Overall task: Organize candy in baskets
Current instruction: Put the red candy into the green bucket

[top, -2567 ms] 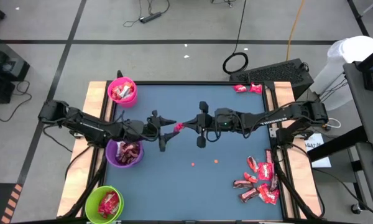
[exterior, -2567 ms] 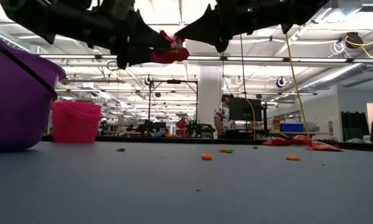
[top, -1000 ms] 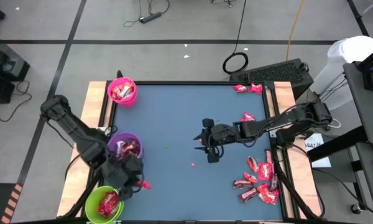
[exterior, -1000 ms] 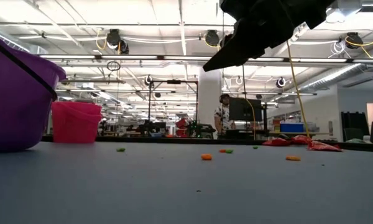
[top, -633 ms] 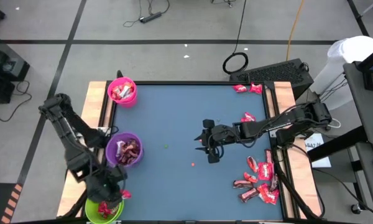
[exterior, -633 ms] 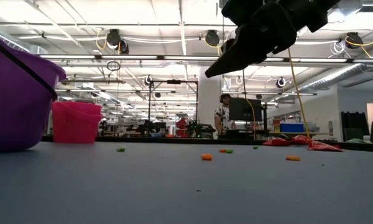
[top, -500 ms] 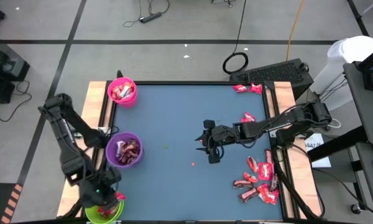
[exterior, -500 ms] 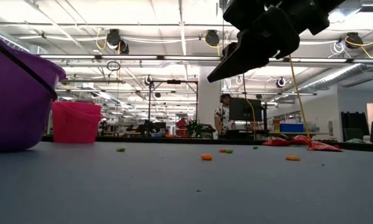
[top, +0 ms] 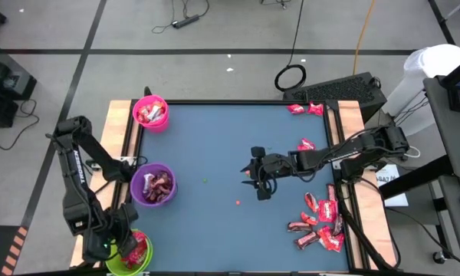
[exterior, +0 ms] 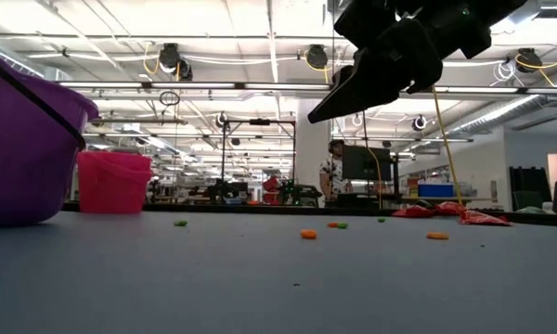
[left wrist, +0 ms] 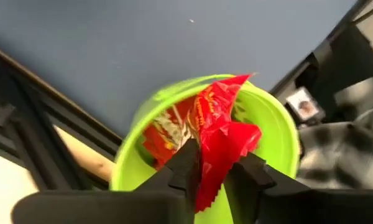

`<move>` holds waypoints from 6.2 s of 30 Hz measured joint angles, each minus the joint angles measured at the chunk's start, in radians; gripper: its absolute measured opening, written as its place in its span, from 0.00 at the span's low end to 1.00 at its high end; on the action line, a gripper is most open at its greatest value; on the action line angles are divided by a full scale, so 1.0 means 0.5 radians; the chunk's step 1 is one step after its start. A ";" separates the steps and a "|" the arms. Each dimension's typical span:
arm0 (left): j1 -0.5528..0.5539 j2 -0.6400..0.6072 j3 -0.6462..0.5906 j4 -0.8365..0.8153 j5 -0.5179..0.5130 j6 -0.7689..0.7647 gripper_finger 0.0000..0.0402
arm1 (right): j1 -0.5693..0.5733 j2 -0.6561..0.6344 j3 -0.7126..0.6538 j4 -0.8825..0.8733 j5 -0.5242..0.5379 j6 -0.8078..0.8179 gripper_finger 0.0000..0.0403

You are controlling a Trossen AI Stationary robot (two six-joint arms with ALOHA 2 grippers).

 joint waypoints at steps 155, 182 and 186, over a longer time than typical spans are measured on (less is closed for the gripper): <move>2.227 0.117 -1.050 3.629 0.035 4.047 0.43 | -0.061 0.066 0.000 1.225 -0.235 -0.069 0.04; 2.218 0.087 -1.049 3.293 0.083 4.123 0.01 | -0.044 -0.189 0.001 0.641 -0.086 -0.062 0.50; 2.143 -0.018 -1.007 2.983 0.086 4.120 0.00 | -0.047 -0.370 0.001 0.217 0.007 -0.004 0.52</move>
